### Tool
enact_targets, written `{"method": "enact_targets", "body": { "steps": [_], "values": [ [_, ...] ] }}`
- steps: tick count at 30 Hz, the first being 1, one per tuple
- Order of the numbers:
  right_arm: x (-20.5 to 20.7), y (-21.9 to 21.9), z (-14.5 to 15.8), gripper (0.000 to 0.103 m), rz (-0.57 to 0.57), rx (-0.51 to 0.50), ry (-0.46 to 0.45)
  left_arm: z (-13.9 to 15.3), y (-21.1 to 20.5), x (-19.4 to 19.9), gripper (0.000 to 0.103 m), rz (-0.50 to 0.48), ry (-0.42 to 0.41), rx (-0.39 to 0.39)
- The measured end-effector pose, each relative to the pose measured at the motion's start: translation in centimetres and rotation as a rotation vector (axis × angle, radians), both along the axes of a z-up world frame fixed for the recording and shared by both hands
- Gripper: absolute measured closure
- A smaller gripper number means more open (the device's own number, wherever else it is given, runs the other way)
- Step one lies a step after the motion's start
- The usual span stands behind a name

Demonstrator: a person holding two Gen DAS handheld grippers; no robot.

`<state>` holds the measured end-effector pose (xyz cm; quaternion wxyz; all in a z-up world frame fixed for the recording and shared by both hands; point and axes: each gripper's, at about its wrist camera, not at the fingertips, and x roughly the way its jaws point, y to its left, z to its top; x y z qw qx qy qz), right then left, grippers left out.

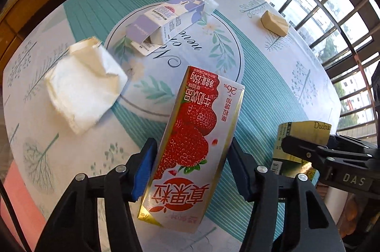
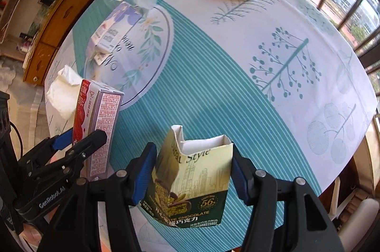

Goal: Collect trash
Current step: 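Grasp the red strawberry milk carton with the left tool while the right tool holds the green box, then carry the strawberry carton and green box down toward the bin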

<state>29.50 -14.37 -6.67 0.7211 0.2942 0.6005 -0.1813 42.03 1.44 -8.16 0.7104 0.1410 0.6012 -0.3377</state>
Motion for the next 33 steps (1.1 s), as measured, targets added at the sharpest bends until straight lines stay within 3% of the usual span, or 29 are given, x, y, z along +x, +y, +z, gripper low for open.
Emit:
{"method": "enact_targets", "body": {
  "steps": [11, 20, 26, 33],
  "values": [
    [-1.3, -0.3, 1.3, 0.044, 0.221, 0.052, -0.044, 4.0, 1.7, -7.9, 0.045, 0.202, -0.028, -0.008],
    [-5.5, -3.1, 3.7, 0.044, 0.467, 0.083, -0.137, 6.3, -0.5, -17.2, 0.045, 0.451, -0.069, -0.020],
    [-9.6, -3.7, 5.0, 0.044, 0.658, 0.051, -0.201, 6.4, -2.7, -22.7, 0.045, 0.584, -0.094, -0.043],
    [-13.5, -3.3, 4.3, 0.043, 0.765, 0.087, -0.176, 4.9, -3.2, -28.5, 0.045, 0.681, -0.057, -0.027]
  ]
}}
